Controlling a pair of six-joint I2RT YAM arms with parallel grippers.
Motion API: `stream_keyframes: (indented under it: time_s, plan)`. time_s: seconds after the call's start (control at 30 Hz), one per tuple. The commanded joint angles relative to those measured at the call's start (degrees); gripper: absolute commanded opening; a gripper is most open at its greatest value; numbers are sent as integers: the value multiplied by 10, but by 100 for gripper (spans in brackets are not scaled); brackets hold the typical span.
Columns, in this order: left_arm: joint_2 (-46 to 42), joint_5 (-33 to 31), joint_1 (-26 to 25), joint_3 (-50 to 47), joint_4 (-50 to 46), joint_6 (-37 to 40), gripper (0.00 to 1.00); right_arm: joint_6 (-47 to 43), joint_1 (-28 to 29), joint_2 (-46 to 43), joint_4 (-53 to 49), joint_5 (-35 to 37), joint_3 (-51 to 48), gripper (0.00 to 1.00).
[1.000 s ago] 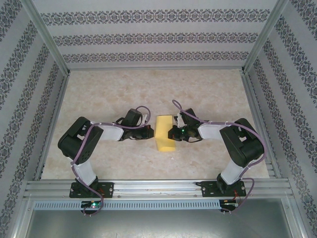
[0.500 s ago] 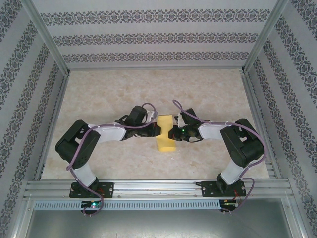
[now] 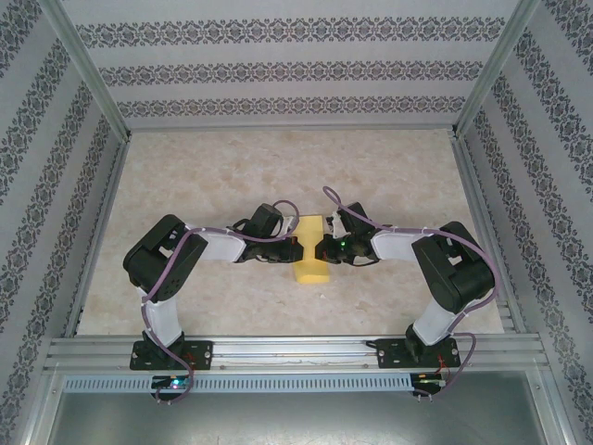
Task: Fold a paper plane with a square sheet of paper (fold left side to right side)
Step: Hold the square sheet of paper at the center of the table.
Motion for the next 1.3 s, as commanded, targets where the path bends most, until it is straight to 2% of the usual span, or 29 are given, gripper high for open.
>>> stream_keyframes:
  time_s: [0.0, 0.4, 0.63, 0.9, 1.27]
  plan:
    - [13, -4, -6, 6, -20, 14, 0, -5, 0, 8, -71, 44, -11, 0]
    - [17, -14, -7, 1, -29, 17, 0, 11, -5, -44, -14, -13, 20, 0]
    - [18, -13, -8, 3, -29, 17, 0, 33, -2, -5, 38, -32, 45, 0]
    - [19, -12, -8, 5, -31, 17, 0, 49, 6, 67, 67, -33, 80, 0]
    - [-2, -6, -13, -9, -50, 16, 0, 51, 1, 102, 26, 30, 63, 0]
